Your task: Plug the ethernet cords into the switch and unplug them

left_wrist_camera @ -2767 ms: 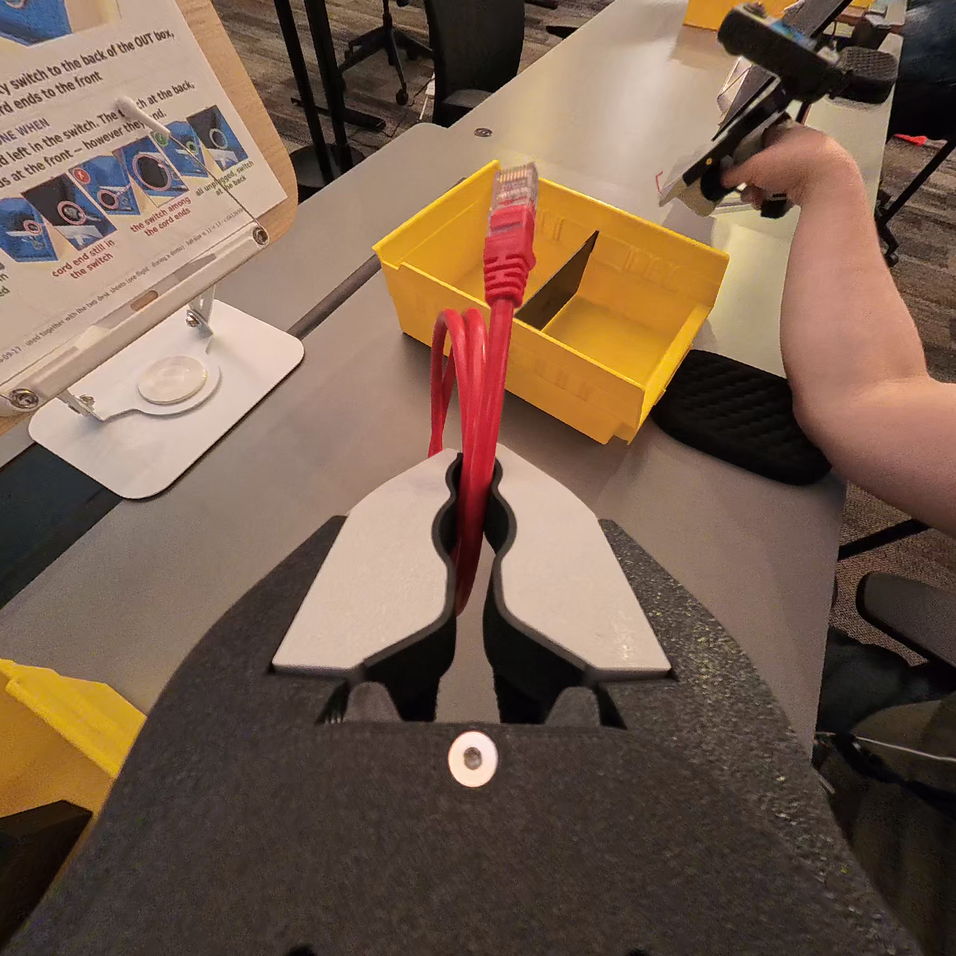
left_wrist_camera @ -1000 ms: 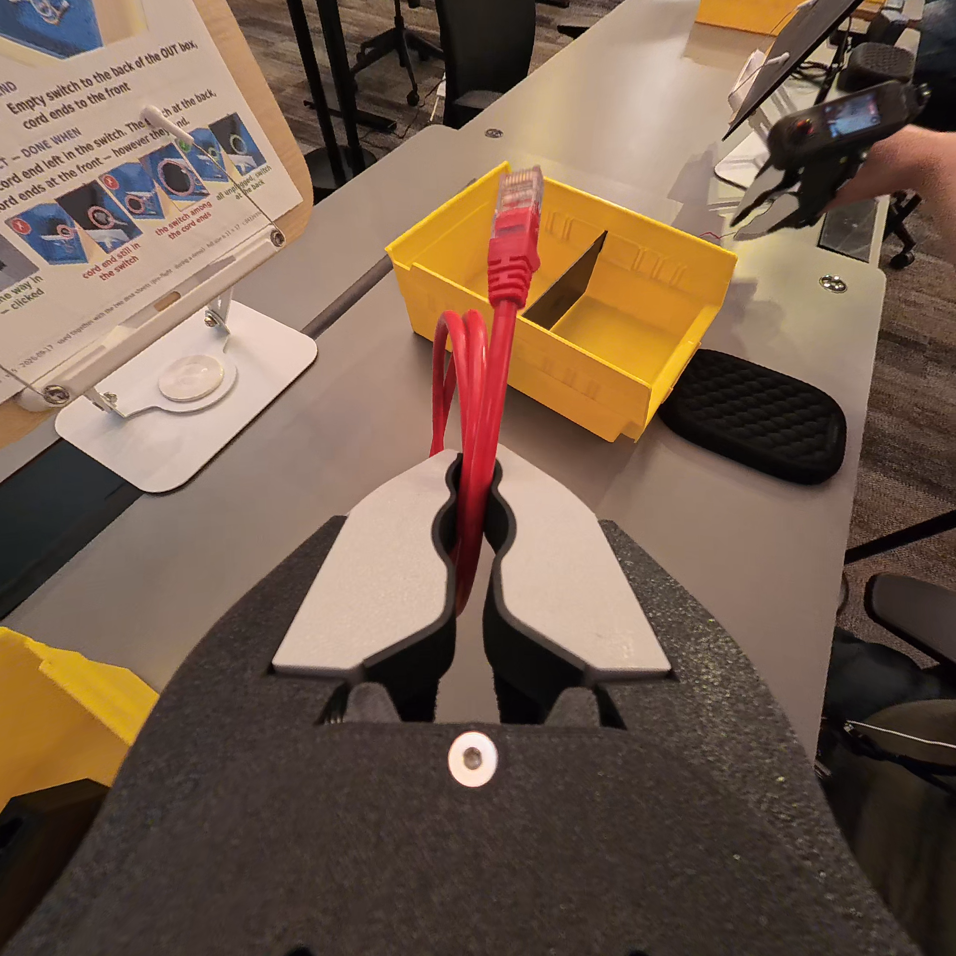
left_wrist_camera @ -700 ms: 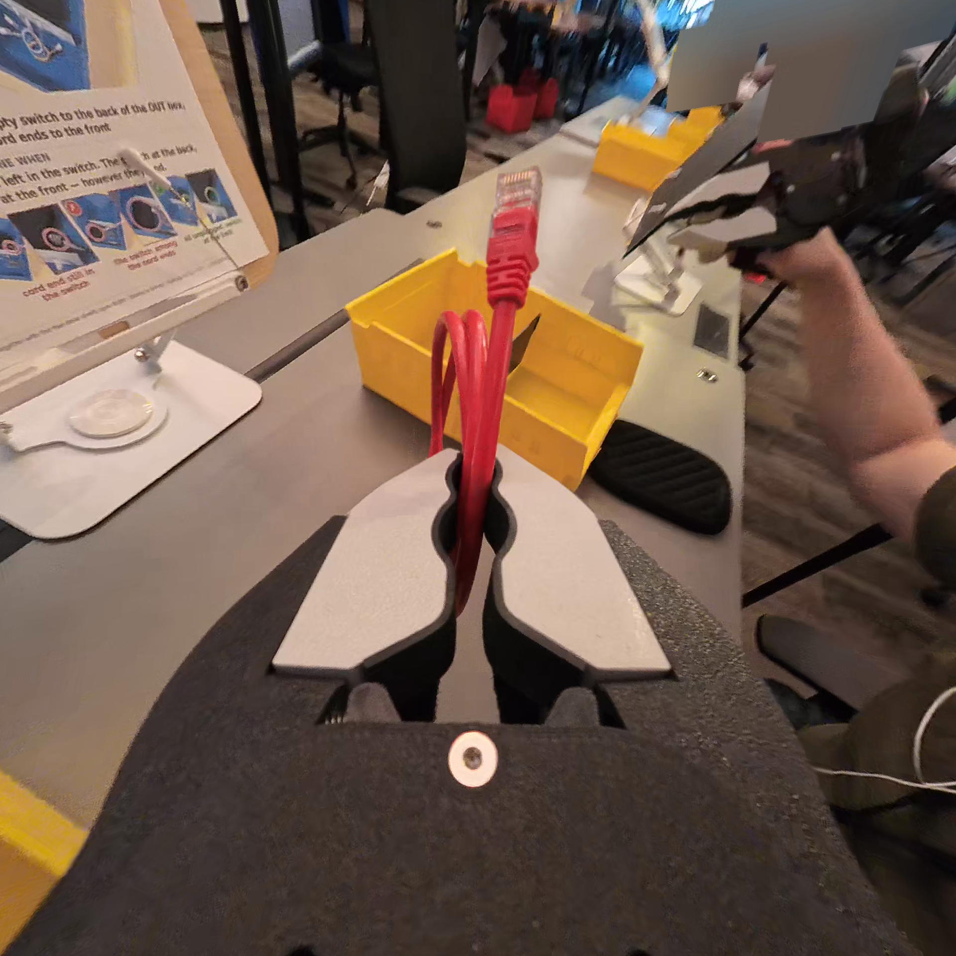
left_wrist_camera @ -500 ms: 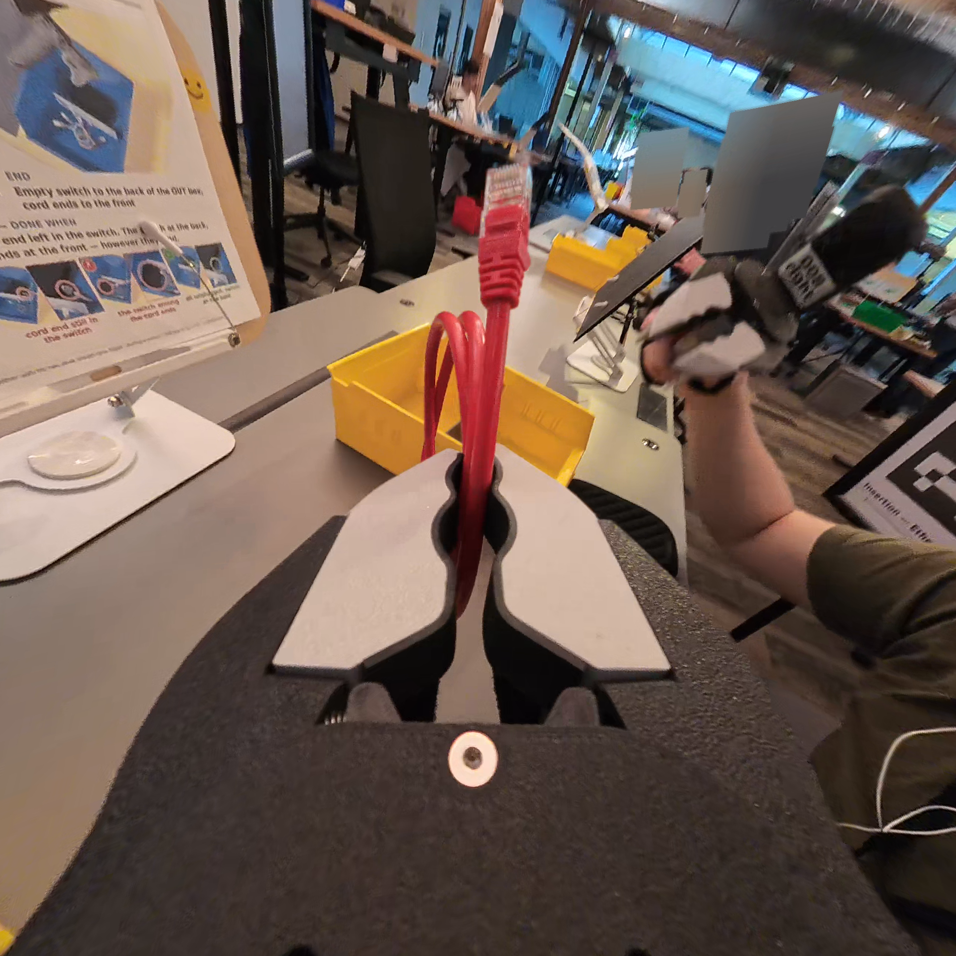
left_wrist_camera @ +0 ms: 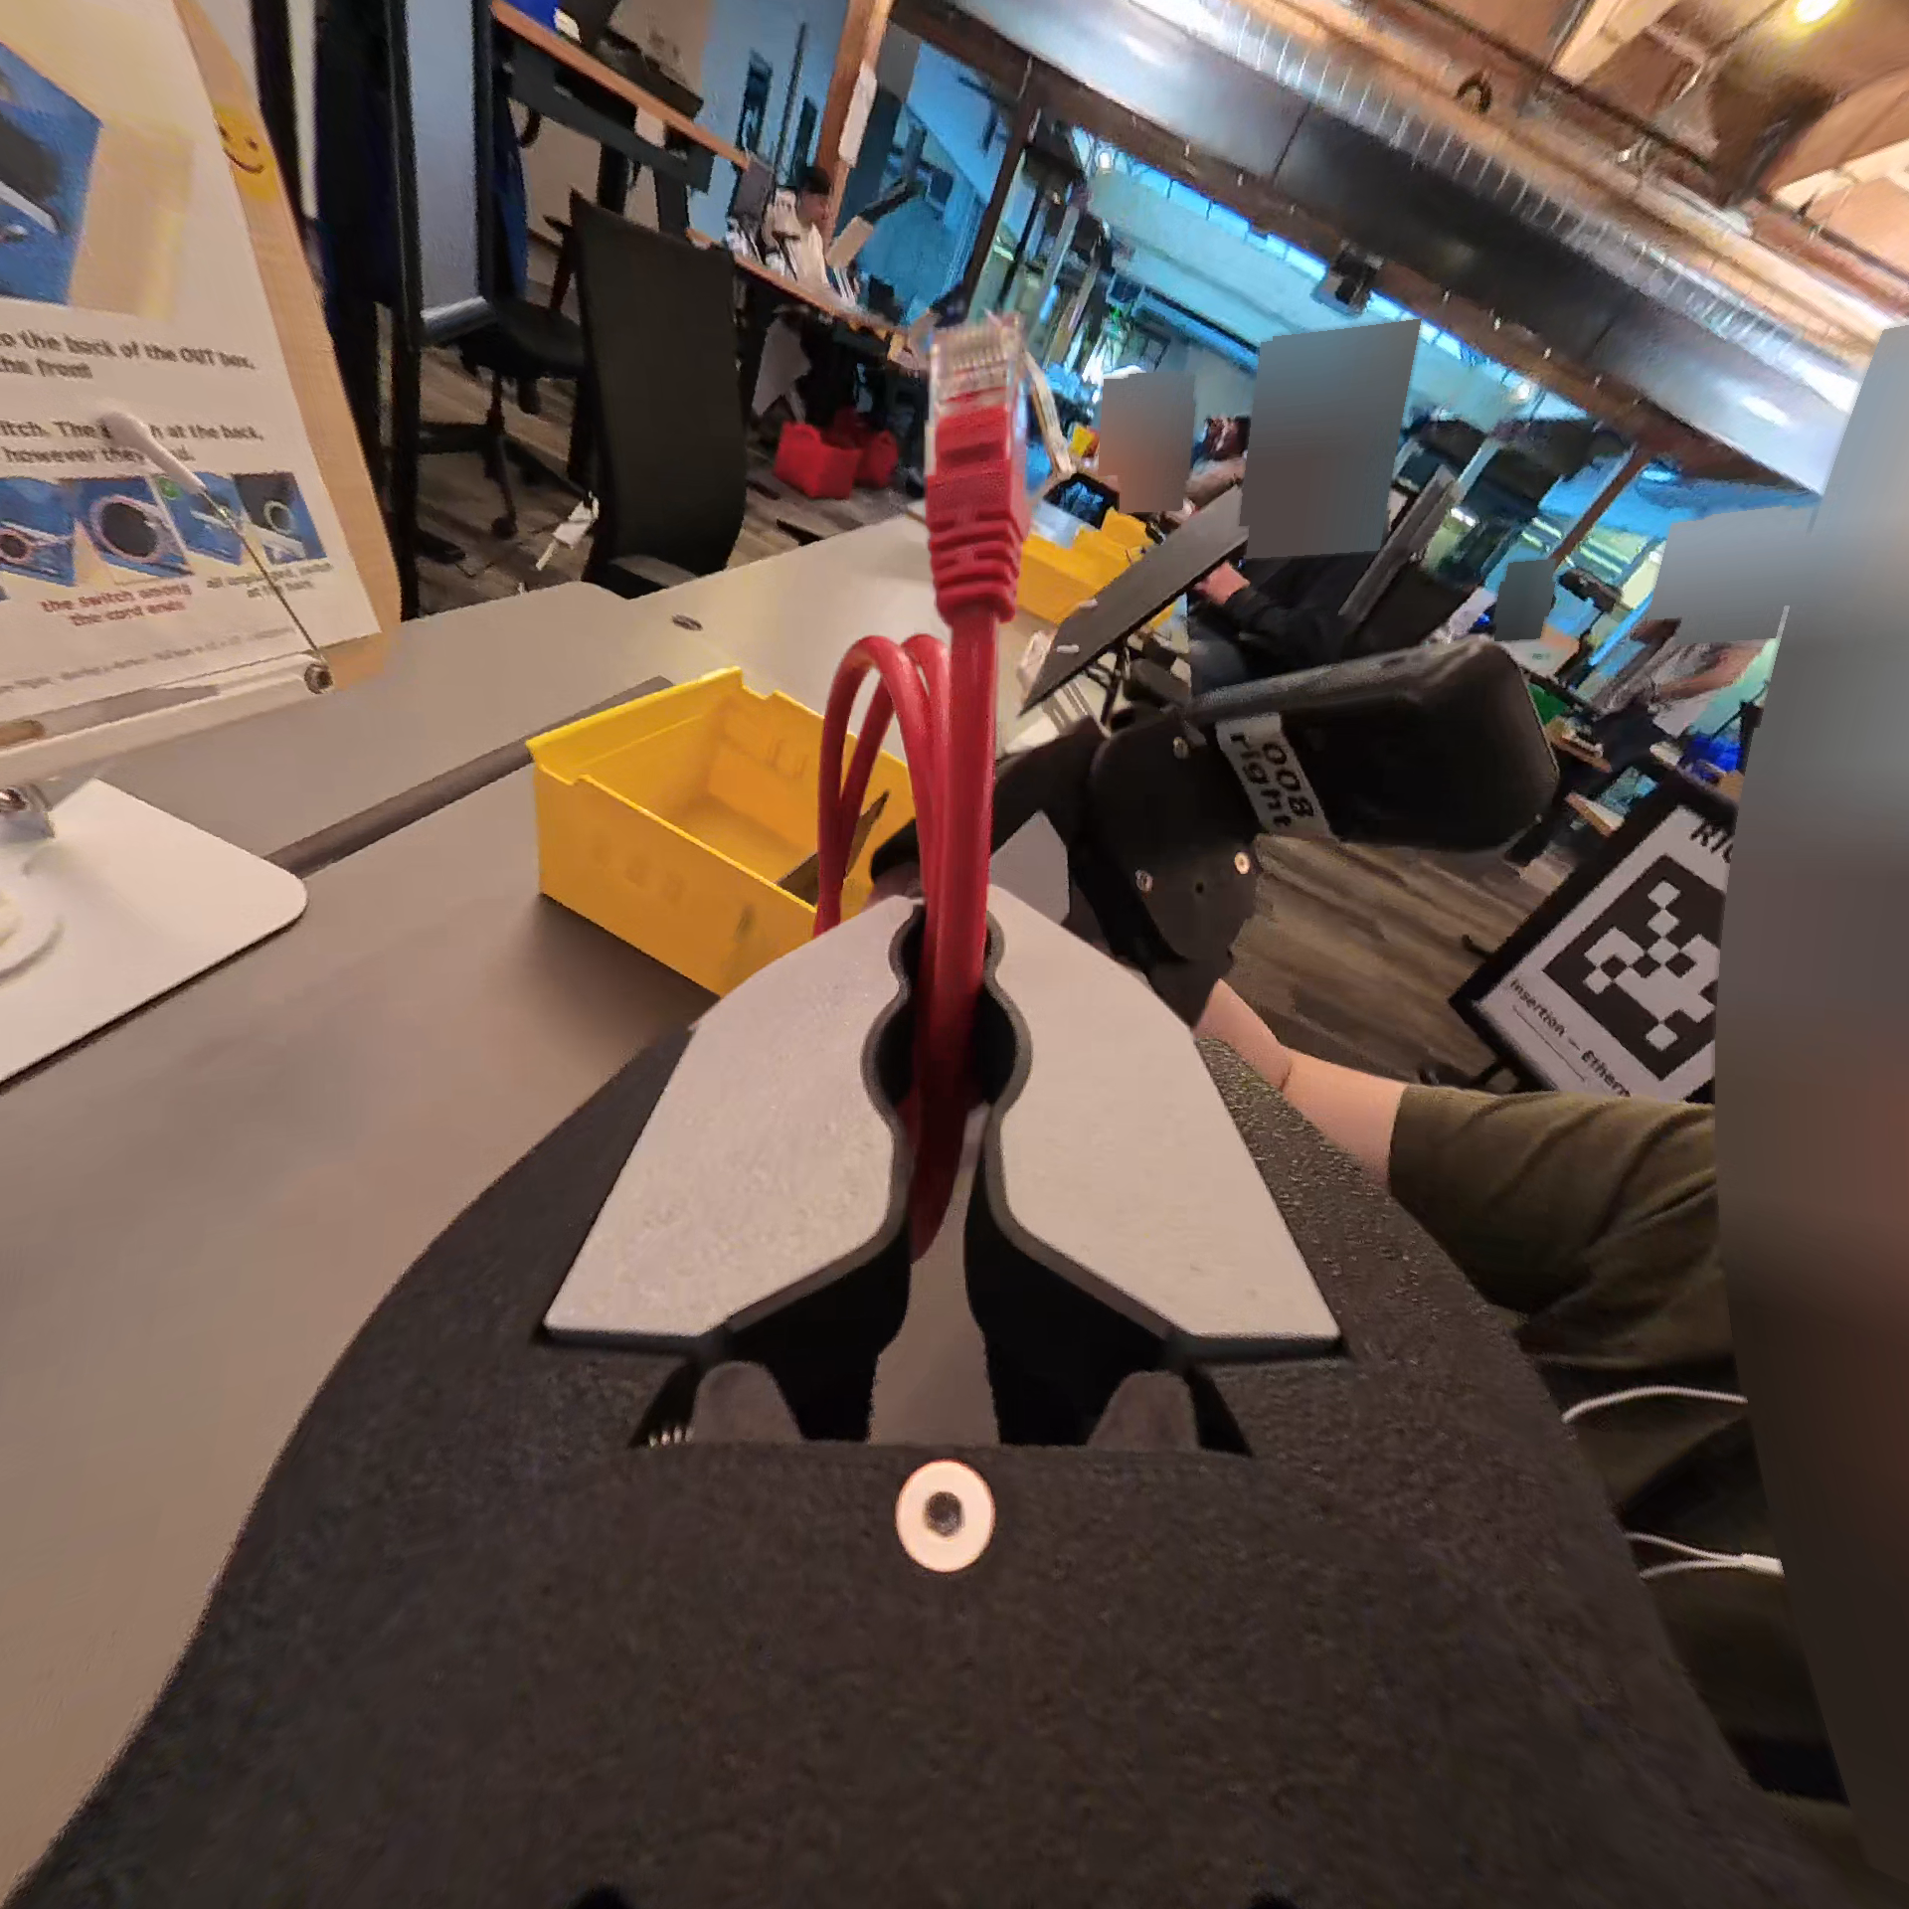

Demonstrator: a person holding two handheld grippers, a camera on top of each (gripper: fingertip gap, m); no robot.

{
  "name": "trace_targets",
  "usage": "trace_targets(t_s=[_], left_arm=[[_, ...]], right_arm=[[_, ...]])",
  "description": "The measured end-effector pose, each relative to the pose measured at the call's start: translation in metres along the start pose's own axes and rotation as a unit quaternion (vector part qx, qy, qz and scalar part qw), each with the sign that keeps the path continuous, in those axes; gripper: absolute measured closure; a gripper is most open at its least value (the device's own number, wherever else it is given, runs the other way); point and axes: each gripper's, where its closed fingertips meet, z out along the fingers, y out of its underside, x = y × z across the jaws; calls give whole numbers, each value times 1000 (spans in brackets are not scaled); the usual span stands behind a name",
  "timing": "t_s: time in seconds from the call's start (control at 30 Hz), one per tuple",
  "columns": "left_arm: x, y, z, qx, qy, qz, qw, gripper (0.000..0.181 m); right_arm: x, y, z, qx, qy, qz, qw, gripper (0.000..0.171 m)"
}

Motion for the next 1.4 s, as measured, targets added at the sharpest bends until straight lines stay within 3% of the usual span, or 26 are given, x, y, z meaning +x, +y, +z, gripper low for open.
trace_targets(t_s=[0.27,0.4,0.5,0.57,0.63,0.7,0.77,0.8,0.87,0.9,1.03,1.17,1.27,1.4], left_arm=[[0,10,12,-26,-11,26,999,176],[9,7,7,-26,3,43,999,176],[18,10,3,-46,20,61,997,176],[22,15,4,-67,20,86,994,176],[28,20,7,-80,32,98,991,176],[33,26,9,-96,49,102,989,176],[36,31,10,-107,61,116,986,176],[38,33,10,-112,71,124,983,176],[35,30,9,-101,57,134,984,174],[29,27,9,-92,38,140,985,163],[4,15,3,-68,-47,153,985,141],[-2,4,-2,-30,-50,126,990,141],[-8,1,0,-18,-72,137,988,141],[-19,-8,-6,4,-127,184,975,164]], right_arm=[[9,-6,-14,36,52,-42,997,169],[25,-34,-72,127,82,-15,988,154],[50,-36,-112,177,114,59,976,130],[56,-28,-112,186,98,113,971,109],[42,-19,-93,174,23,150,973,106],[28,-10,-74,147,-34,159,976,117],[14,-7,-67,144,-88,156,973,159],[11,-9,-67,156,-105,164,968,163],[15,-14,-70,177,-119,197,957,165],[18,-16,-70,184,-111,206,955,165],[40,-24,-79,206,-19,192,959,165],[57,-25,-90,192,82,151,966,164],[54,-29,-84,171,102,145,969,164],[52,-35,-78,147,148,116,971,164]])
